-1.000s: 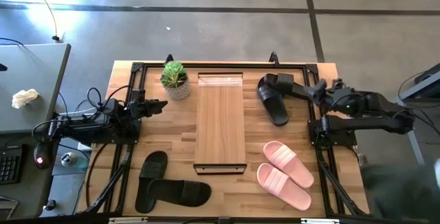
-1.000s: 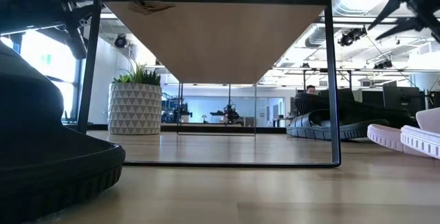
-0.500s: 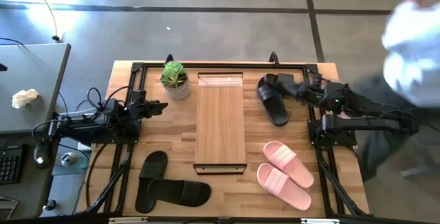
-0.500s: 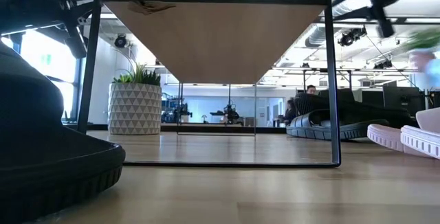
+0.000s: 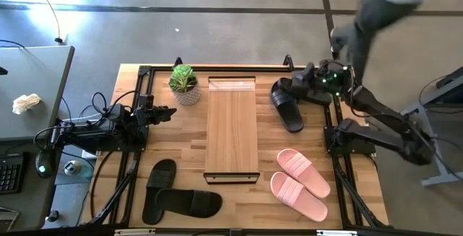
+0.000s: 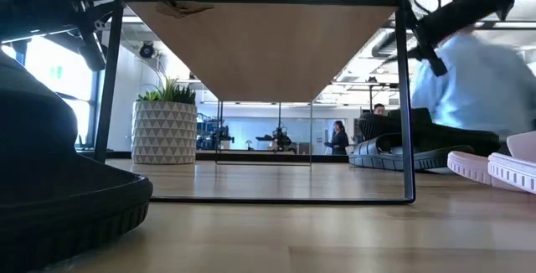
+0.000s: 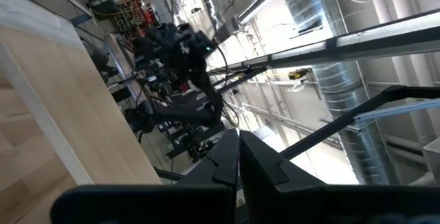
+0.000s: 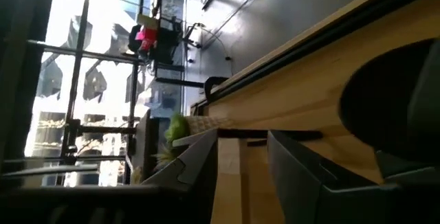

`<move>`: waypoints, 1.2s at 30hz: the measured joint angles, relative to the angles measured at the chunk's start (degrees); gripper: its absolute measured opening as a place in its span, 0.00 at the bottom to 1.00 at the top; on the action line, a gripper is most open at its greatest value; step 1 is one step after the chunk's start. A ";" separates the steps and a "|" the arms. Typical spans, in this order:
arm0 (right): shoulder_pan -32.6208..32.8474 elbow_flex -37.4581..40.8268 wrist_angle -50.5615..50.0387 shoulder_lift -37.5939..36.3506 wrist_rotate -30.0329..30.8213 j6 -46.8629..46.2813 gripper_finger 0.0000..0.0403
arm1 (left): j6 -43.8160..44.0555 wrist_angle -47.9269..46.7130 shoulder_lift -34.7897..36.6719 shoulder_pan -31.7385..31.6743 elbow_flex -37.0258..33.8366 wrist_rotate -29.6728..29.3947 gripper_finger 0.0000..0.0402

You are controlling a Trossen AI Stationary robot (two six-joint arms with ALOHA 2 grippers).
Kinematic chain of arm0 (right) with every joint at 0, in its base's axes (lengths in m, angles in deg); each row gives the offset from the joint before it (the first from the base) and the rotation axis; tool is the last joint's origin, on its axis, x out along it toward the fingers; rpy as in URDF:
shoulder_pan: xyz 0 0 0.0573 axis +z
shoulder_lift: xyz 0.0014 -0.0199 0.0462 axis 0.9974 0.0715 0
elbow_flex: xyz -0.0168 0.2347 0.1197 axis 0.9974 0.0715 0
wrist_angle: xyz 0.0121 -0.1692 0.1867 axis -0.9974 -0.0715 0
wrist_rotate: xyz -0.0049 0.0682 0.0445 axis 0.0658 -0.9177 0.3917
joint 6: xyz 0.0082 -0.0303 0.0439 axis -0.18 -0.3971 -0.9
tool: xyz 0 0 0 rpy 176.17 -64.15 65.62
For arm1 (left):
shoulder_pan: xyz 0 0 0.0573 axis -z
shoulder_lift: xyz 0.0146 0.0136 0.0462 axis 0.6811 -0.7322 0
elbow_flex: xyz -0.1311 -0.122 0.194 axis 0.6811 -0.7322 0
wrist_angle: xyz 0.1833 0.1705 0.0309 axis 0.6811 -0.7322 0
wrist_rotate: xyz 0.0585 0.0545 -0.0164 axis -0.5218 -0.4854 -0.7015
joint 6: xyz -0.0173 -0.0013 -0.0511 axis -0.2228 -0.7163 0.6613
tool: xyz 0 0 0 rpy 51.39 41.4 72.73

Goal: Pick and place slides into the shelf
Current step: Move the top right black slide under the shelf

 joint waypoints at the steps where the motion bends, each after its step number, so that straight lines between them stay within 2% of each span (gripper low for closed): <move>1: -2.15 0.00 -1.57 0.02 -0.96 0.40 0.30 | 0.01 0.00 0.00 -0.01 0.00 -0.02 0.01; 8: -10.08 0.00 -18.71 -0.04 -2.38 7.21 0.30 | 0.01 -0.02 0.00 -0.01 0.00 -0.06 0.01; 14: -11.05 0.00 -21.09 -0.62 -2.34 9.75 0.30 | -0.01 -0.07 0.00 0.01 0.00 -0.49 0.01; 22: -12.84 0.00 -29.55 -0.86 2.96 13.79 0.30 | -0.01 -0.12 0.00 0.01 0.00 -0.68 0.01; 31: -12.82 0.00 -28.89 -0.02 3.99 16.41 0.30 | -0.04 -0.17 0.00 -0.01 0.00 -0.68 0.01; 36: -12.80 0.00 -26.35 2.73 2.23 17.97 0.30 | -0.04 -0.17 0.00 -0.01 0.00 -0.68 0.01</move>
